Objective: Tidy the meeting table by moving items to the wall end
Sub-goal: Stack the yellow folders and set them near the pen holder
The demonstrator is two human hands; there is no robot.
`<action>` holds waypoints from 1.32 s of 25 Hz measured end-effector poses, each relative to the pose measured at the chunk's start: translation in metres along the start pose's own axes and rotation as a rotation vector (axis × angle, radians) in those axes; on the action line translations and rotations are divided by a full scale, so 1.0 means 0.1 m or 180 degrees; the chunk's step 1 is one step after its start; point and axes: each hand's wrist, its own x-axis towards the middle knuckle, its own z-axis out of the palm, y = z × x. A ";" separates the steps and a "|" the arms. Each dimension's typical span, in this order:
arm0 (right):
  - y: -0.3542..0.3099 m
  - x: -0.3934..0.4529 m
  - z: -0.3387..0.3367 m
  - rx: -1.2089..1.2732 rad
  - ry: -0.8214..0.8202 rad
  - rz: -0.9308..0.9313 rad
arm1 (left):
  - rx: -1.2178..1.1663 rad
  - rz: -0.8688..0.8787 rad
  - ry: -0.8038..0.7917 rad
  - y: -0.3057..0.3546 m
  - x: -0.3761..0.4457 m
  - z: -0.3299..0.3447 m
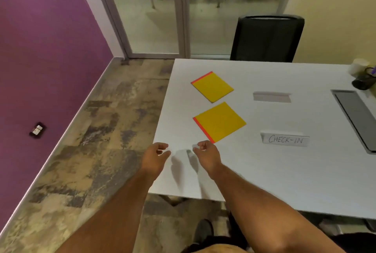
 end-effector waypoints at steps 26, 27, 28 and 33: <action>-0.77 0.97 0.63 0.0497 0.2366 0.1308 | 0.0995 0.0559 -0.2633 0.90 2.99 0.64; -0.74 1.00 0.62 0.0467 0.2359 0.1302 | 0.0993 0.0559 -0.2666 0.90 3.00 0.67; -0.71 1.03 0.61 0.0420 0.2355 0.1282 | 0.0998 0.0564 -0.2714 0.90 3.02 0.71; -0.56 1.24 0.58 0.0331 0.2330 0.1884 | 0.1450 0.0316 -0.3000 0.84 3.30 1.01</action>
